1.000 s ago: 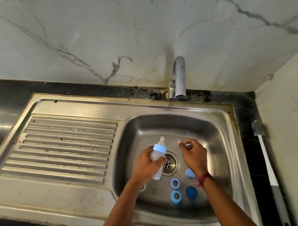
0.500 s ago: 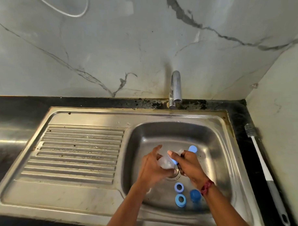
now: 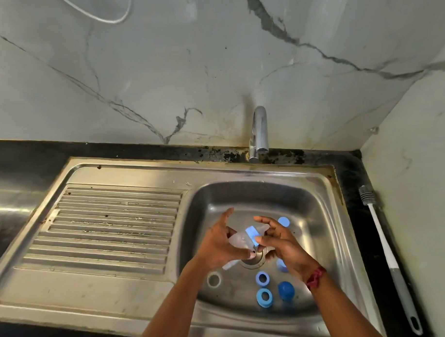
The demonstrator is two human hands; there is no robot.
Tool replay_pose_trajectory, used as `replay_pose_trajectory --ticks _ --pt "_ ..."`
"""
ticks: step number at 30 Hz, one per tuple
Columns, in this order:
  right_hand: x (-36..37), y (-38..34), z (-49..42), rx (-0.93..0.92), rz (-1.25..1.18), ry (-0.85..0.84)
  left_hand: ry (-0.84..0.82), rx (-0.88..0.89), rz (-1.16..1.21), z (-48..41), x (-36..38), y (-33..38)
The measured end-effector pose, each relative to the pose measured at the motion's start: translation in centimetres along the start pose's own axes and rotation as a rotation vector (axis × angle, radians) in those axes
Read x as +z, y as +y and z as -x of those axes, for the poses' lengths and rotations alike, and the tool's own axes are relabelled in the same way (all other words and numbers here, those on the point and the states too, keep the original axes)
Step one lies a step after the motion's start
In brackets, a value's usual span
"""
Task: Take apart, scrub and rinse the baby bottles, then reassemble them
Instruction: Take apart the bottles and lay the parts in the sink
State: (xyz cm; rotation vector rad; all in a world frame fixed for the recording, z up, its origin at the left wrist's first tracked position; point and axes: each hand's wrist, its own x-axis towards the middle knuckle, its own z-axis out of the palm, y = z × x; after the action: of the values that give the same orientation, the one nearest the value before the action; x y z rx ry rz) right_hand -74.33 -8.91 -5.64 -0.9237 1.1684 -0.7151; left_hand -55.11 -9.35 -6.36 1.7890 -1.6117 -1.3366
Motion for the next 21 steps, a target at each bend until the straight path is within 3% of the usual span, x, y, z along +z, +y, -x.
replay_pose_trajectory --ticks 7,12,15,21 --pt "0.8 -0.2 -1.5 0.03 0.256 0.108 0.042 0.093 -0.154 -0.1 0.5 -0.6" --pt "-0.3 0.6 -1.9 -0.017 0.153 -0.019 0.046 0.093 -0.153 -0.2 0.2 -1.2" --pt "0.0 0.6 -2.1 0.038 0.102 -0.002 0.048 0.093 -0.166 -0.3 0.0 -1.1" --pt "0.6 0.9 -2.5 0.04 0.261 -0.015 0.026 0.093 -0.182 -0.5 0.0 -1.4"
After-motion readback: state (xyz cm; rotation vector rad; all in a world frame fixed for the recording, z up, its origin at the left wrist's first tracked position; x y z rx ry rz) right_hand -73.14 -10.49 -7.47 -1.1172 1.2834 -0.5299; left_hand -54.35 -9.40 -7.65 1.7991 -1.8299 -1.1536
